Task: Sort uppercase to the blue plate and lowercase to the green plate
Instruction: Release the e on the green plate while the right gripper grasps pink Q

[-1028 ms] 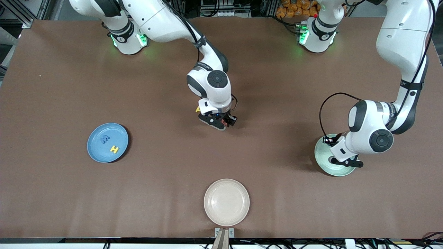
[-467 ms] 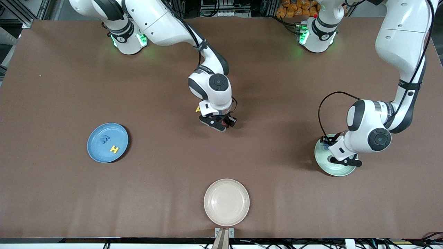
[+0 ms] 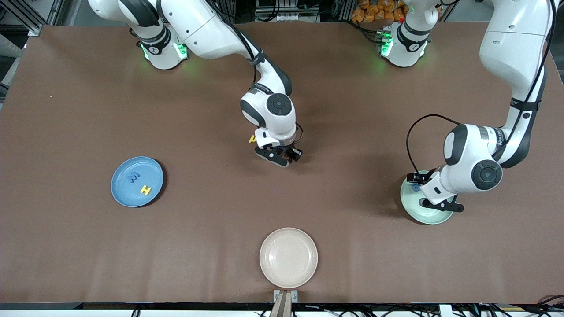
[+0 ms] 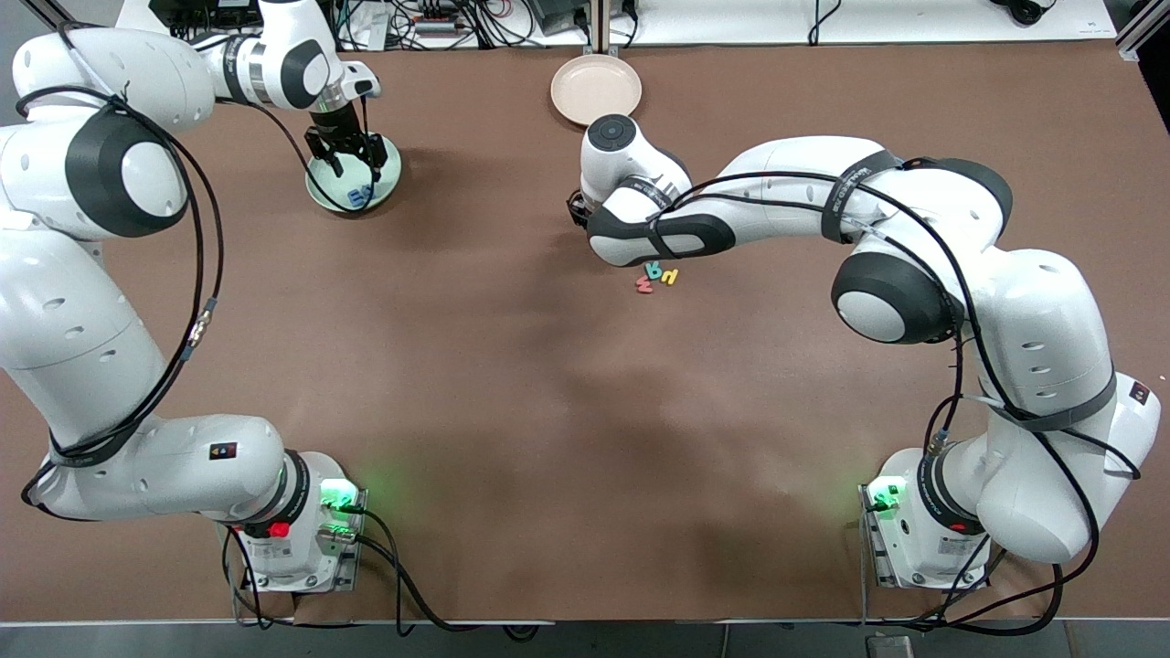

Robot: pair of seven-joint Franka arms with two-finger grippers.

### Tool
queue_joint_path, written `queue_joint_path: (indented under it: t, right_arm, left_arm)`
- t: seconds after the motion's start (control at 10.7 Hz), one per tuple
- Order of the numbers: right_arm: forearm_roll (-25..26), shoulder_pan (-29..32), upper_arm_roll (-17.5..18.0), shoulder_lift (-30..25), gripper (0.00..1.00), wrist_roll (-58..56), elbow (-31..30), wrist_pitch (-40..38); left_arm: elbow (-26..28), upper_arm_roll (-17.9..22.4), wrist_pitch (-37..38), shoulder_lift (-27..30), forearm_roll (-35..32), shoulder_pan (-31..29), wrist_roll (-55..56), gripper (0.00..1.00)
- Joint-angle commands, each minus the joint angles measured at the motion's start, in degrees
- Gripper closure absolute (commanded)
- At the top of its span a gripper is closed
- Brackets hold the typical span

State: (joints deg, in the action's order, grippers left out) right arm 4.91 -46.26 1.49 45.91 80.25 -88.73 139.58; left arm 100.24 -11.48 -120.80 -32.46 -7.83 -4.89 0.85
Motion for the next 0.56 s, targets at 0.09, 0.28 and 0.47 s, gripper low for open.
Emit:
queue_joint_path:
  t: [0.09,0.28,0.47]
  right_arm:
    - [1.06,-0.32,0.09,1.12,0.50,0.18,1.19,0.78]
    - [1.06,-0.41,0.18,1.20,0.51,0.08,0.84,0.78]
    - [1.07,-0.41,0.18,1.47,0.54,-1.40,0.84,0.70]
  left_arm:
    - [1.62,-0.56,0.91,2.84,0.61,0.41,-0.59,0.21]
    - [1.62,-2.22,1.61,3.28,0.88,0.41,-0.41,0.43]
    - [1.53,-3.11,1.70,3.64,1.75,0.41,-0.15,0.50]
